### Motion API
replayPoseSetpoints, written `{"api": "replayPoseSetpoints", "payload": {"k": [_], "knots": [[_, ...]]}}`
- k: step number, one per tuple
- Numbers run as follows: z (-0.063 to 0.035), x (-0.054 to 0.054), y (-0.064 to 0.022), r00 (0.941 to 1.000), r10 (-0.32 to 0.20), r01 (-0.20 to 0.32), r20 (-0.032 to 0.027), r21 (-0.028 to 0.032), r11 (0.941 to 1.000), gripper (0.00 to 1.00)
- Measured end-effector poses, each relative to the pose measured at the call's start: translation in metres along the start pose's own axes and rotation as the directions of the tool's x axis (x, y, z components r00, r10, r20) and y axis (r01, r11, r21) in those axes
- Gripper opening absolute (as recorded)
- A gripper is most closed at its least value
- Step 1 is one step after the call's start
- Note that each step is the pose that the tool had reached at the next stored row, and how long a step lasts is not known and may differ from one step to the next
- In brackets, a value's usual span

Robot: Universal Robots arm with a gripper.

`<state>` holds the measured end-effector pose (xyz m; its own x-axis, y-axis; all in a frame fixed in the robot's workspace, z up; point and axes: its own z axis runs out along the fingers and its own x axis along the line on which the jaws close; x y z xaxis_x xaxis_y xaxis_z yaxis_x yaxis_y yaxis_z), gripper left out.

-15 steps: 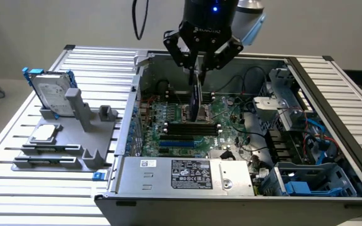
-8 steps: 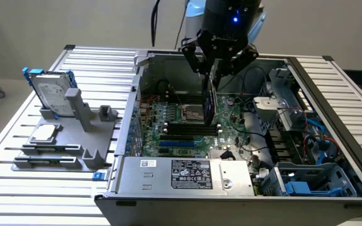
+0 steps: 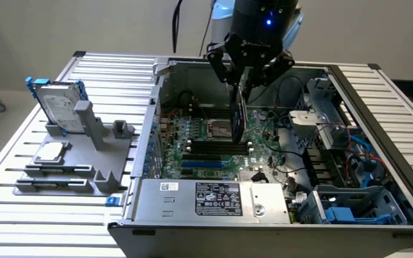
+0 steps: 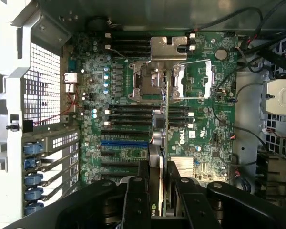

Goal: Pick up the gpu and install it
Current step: 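Pick up the gpu and move the gpu toward the slot, then insert the gpu into the slot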

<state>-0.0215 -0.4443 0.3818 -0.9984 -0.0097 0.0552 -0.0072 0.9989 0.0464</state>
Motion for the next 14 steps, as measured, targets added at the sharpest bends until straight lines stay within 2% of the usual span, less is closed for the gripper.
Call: {"api": "replayPoseSetpoints", "payload": {"k": [14], "knots": [[-0.0006,0.0,0.0,1.0,0.0,0.0,-0.0001,0.0001,1.0,0.26]]}}
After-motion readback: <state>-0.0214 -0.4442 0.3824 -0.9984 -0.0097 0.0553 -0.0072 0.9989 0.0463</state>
